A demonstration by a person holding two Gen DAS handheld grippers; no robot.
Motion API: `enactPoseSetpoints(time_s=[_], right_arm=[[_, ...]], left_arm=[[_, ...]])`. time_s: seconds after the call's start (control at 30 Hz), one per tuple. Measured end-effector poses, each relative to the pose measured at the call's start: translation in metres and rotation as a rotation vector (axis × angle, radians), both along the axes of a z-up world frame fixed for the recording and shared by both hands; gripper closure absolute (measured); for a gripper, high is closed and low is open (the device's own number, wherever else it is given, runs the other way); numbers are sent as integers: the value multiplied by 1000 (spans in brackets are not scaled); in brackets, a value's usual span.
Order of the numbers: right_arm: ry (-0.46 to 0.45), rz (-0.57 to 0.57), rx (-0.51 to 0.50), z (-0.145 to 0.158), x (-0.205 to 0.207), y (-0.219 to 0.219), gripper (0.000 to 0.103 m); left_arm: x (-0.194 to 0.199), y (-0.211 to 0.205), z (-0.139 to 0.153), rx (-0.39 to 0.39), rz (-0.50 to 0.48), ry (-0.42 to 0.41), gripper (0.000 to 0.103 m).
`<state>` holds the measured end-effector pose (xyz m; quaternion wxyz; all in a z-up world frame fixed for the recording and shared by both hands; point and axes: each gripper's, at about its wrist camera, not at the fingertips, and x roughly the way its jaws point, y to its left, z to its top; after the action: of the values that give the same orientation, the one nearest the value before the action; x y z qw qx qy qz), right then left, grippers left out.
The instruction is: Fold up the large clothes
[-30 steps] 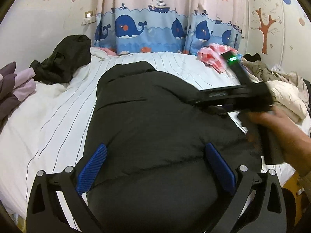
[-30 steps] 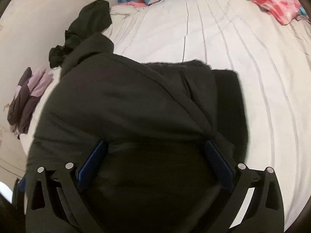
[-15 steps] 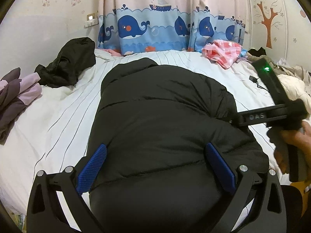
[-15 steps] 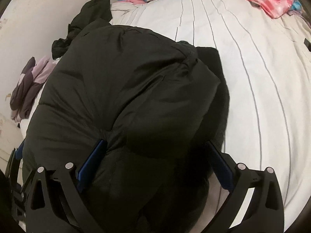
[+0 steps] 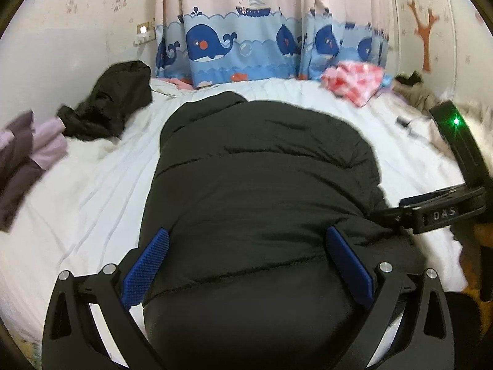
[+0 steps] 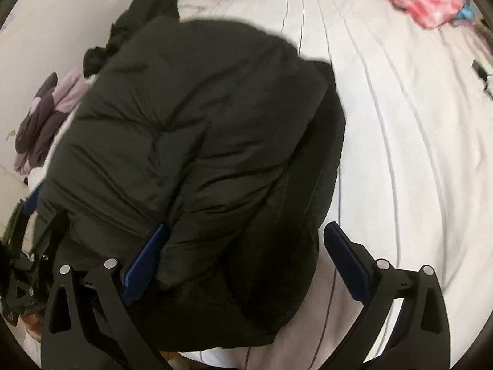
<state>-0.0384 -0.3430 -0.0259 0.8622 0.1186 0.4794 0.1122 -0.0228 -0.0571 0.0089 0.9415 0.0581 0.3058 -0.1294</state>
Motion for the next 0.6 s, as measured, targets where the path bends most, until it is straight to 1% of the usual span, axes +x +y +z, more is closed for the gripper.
enactPoseSetpoints(time_s=[0.03,0.1,0.13,0.17,0.2,0.23,0.27,0.3,0.37,0.47,0.53,0.57,0.6], right_arm=[[-16,-1,7,6,-2,-1,7],[-51,-23,25,19,-5,-8,7],[-67,-42,43,25,-5,-14,7],[-78,-52,59,29,-2,-14,7],[-96,-68,69,35,0,-16,7],[-108,-82,61,40,2,-16,7],[-115,-87,56,43,3,-17,7],[-131,-96,49,46,3,-20,7],[-152,-106,36,50,1,-15,7],[-158,-111,-8,50,4,3,7],[-147,-101,-4,46,9,6,7],[-141,-102,1,45,12,5,7],[-133,-106,6,42,14,3,7]], left_arm=[[1,14,6,-84,-27,25,6],[7,40,17,-203,-33,53,6],[10,50,22,-241,-21,63,6],[17,66,28,-296,-4,86,6],[26,79,31,-344,4,121,6],[34,85,31,-371,8,152,6],[46,94,30,-396,27,206,6],[56,98,27,-390,57,259,6],[66,98,24,-353,92,297,6],[67,77,25,-228,89,280,6],[68,62,25,-154,72,266,6],[70,58,25,-137,65,268,6],[74,59,25,-138,59,275,6]])
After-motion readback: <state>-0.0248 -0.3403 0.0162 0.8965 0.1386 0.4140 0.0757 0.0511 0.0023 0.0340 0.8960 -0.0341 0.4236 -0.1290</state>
